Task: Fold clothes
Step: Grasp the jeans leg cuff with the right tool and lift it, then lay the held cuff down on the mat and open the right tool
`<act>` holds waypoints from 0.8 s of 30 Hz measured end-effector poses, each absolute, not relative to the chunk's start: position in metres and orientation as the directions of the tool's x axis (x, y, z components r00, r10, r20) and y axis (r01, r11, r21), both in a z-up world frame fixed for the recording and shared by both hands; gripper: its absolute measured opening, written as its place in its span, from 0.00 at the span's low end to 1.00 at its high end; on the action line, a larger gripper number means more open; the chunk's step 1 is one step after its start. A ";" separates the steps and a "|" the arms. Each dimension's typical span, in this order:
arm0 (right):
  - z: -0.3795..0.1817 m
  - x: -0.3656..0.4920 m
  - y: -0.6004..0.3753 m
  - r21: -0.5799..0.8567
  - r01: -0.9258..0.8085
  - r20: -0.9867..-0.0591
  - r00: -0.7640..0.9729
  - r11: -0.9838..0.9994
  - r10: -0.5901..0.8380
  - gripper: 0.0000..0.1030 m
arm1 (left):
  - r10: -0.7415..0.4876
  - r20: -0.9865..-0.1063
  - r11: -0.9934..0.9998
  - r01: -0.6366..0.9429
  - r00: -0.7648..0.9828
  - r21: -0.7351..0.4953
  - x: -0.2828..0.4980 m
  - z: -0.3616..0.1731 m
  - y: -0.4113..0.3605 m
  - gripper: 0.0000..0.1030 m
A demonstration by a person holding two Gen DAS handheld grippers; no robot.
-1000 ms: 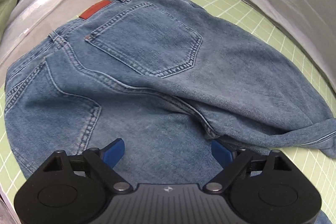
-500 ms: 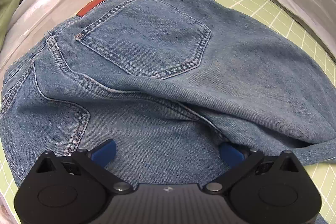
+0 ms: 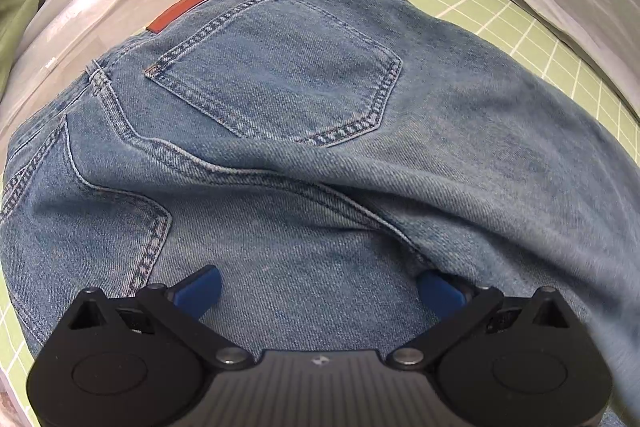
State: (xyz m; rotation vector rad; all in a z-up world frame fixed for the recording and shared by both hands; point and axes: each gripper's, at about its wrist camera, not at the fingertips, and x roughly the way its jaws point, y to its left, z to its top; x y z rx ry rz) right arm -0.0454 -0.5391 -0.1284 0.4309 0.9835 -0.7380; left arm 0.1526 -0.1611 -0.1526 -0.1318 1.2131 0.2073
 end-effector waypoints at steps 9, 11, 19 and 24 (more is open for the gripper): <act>-0.084 -0.025 -0.527 -0.098 0.631 -0.715 0.493 0.770 -0.495 0.86 | 0.093 -0.940 0.969 -0.249 0.327 0.010 0.153 -0.152 -0.160 1.00; -0.089 0.002 -0.536 -0.115 0.576 -0.723 0.510 0.809 -0.466 0.86 | 0.094 -0.940 0.968 -0.250 0.328 0.010 0.152 -0.152 -0.160 1.00; -0.136 0.050 -0.560 -0.126 0.530 -0.834 0.401 0.839 -0.379 0.52 | 0.094 -0.943 0.966 -0.257 0.319 0.009 0.152 -0.153 -0.159 1.00; -0.102 -0.006 -0.576 -0.068 0.638 -0.746 0.479 0.767 -0.463 0.04 | 0.094 -0.944 0.966 -0.258 0.316 0.009 0.152 -0.154 -0.159 1.00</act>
